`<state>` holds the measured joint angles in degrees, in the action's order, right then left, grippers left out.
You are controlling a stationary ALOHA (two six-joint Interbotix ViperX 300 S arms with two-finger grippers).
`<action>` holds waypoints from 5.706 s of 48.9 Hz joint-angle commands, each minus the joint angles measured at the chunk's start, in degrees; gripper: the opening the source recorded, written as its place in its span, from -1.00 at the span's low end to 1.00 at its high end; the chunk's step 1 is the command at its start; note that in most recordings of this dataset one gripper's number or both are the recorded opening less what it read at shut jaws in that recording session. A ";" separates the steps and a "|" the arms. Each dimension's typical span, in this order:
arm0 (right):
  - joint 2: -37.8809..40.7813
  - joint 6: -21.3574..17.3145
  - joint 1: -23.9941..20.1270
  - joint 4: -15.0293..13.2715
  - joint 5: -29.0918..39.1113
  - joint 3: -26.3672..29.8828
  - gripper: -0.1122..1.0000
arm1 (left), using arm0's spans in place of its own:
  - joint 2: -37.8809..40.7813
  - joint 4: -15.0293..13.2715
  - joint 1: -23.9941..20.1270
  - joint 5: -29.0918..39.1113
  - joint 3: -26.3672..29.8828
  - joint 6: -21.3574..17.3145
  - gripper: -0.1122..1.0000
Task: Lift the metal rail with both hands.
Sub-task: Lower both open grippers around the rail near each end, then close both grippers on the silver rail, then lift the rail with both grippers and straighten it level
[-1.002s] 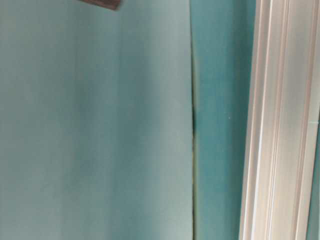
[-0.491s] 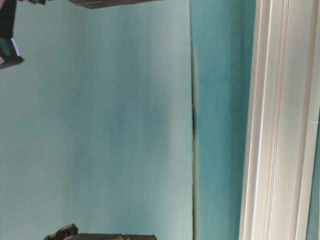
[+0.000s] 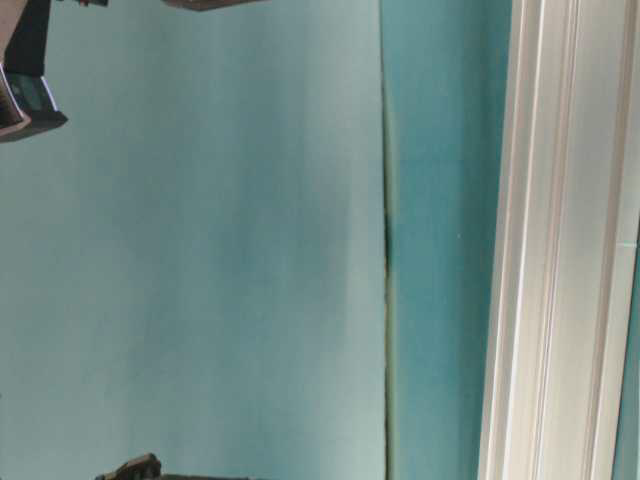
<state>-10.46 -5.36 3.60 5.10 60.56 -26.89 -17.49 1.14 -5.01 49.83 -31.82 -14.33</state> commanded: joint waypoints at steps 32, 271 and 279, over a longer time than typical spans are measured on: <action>0.70 -1.76 -6.50 0.44 4.83 0.79 -0.67 | 1.49 -0.09 2.29 3.60 3.69 -0.97 -0.82; -4.57 -10.46 -3.69 -1.14 12.83 11.51 -0.02 | 0.88 0.09 4.75 18.81 15.56 14.33 -0.26; -4.04 -7.65 -2.90 -1.23 18.11 15.73 -0.02 | 1.14 0.09 4.75 22.24 19.69 16.87 -0.26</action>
<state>-14.15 -13.27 -0.35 3.60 76.90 -13.80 -15.12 1.32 -0.44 71.10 -15.38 1.32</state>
